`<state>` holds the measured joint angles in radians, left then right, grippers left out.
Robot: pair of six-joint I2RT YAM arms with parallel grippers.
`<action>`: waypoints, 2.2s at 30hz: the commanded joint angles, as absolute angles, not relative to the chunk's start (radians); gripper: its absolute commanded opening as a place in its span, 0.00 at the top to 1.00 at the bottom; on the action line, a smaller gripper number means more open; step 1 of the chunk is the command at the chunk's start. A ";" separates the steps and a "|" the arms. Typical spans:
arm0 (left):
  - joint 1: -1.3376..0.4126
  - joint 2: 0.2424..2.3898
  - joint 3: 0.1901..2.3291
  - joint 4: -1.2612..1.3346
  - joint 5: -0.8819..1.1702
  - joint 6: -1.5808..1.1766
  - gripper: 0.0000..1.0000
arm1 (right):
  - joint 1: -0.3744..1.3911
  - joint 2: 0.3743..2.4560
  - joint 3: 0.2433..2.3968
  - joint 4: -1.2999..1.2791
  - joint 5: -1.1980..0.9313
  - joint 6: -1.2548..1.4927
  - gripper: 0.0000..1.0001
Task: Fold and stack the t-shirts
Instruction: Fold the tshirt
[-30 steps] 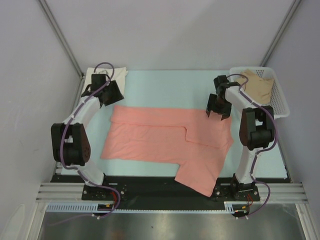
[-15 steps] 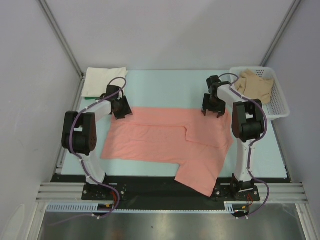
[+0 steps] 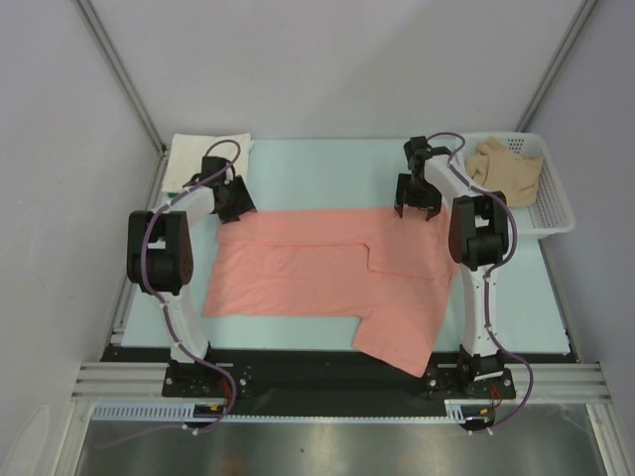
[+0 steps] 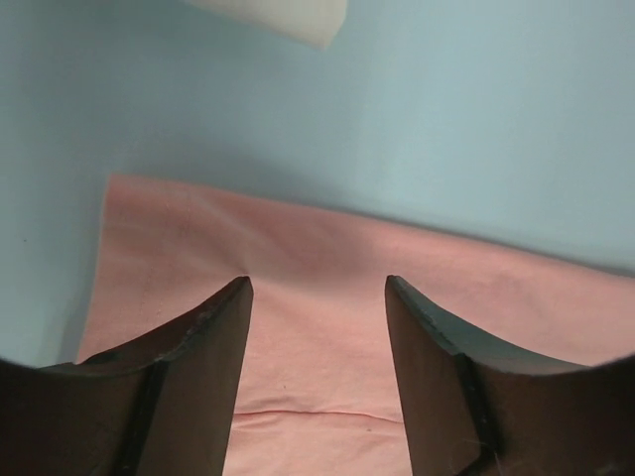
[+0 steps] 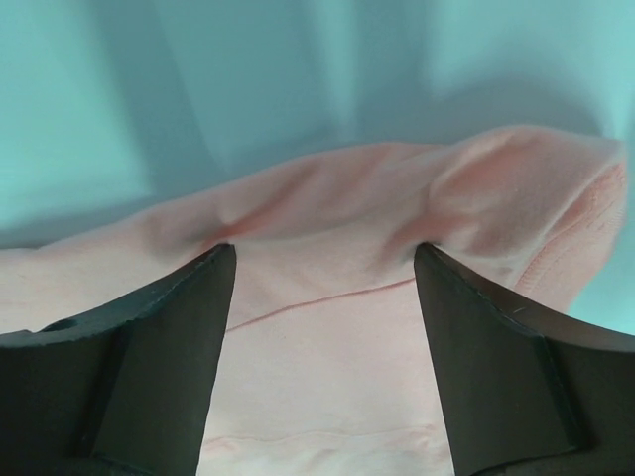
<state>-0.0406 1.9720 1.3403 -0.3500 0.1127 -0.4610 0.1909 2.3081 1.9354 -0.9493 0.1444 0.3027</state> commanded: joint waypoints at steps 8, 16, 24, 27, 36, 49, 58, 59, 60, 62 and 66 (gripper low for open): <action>-0.098 1.599 1.157 -0.402 0.133 -0.463 0.30 | 0.215 2.056 1.888 -1.062 0.233 0.370 0.00; -0.054 1.140 0.870 -0.569 -0.024 -0.590 0.41 | 0.262 1.555 1.344 -0.988 0.011 0.405 0.09; 0.095 0.993 0.673 -0.712 -0.118 -0.712 0.44 | 0.454 1.143 0.892 -0.945 -0.176 0.615 0.18; 0.149 0.996 0.647 -0.738 -0.158 -0.761 0.44 | 0.512 1.053 0.795 -0.940 -0.192 0.673 0.20; 0.281 1.072 0.637 -0.813 -0.185 -0.859 0.58 | 0.580 0.959 0.729 -0.951 -0.160 0.706 0.20; 0.284 1.115 0.623 -0.870 -0.126 -0.896 0.58 | 0.569 0.966 0.706 -0.882 -0.160 0.693 0.18; 0.284 1.173 0.601 -0.859 -0.109 -0.908 0.57 | 0.546 0.983 0.701 -0.868 -0.169 0.677 0.17; 0.284 1.175 0.601 -0.854 -0.113 -0.910 0.56 | 0.545 0.983 0.701 -0.865 -0.170 0.675 0.17; 0.284 1.174 0.600 -0.851 -0.121 -0.910 0.56 | 0.546 0.986 0.703 -0.867 -0.169 0.675 0.17; 0.285 1.181 0.594 -0.831 -0.121 -0.911 0.56 | 0.543 0.991 0.703 -0.870 -0.169 0.669 0.17; 0.285 1.181 0.572 -0.784 -0.095 -0.913 0.56 | 0.541 0.989 0.706 -0.879 -0.166 0.667 0.17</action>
<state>0.2764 1.1805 0.5926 -0.8272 -0.1085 -0.8909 0.5453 0.9901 0.6991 -0.8841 -0.1661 0.6781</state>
